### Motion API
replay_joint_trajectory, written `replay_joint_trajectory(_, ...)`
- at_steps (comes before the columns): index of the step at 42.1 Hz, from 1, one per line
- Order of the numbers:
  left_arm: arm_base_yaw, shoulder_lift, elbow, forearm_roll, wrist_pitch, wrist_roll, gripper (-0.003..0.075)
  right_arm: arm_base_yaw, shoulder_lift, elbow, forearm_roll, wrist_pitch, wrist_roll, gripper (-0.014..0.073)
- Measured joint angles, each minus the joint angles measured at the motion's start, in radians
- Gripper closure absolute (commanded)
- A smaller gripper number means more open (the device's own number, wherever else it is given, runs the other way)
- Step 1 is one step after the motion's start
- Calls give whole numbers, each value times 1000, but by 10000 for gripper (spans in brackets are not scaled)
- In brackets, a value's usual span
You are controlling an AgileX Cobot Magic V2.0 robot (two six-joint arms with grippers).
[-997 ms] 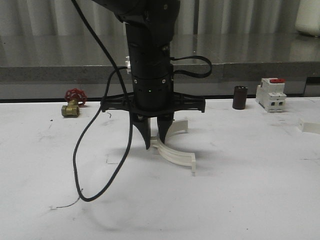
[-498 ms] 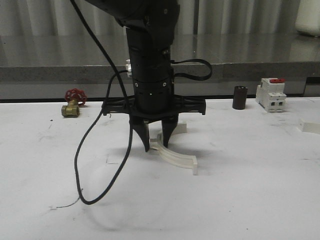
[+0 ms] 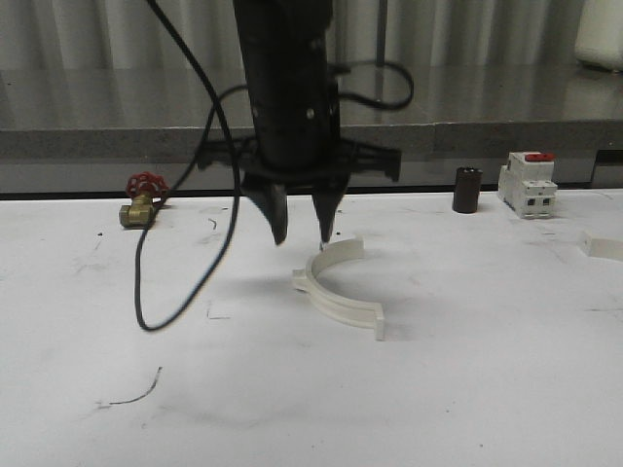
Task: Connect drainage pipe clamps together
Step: 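Raise the left gripper away from the placed clamp half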
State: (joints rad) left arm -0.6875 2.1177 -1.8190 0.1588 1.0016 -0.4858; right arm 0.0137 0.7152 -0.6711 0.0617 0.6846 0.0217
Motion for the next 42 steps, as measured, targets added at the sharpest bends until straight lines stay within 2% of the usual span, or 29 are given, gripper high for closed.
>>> replay_joint_trajectory(9, 26, -234, 0, -2, 64, 323, 416, 0, 0, 0, 0, 0, 0, 85)
replay_joint_trajectory(19, 125, -496, 101, -126, 73, 521, 418, 0, 0, 0, 0, 0, 0, 85)
replay_joint_trajectory(28, 143, -755, 337, -145, 4, 563, 418, 0, 0, 0, 0, 0, 0, 85)
replay_joint_trajectory(42, 143, -1169, 785, -151, -110, 564, 418, 0, 0, 0, 0, 0, 0, 85)
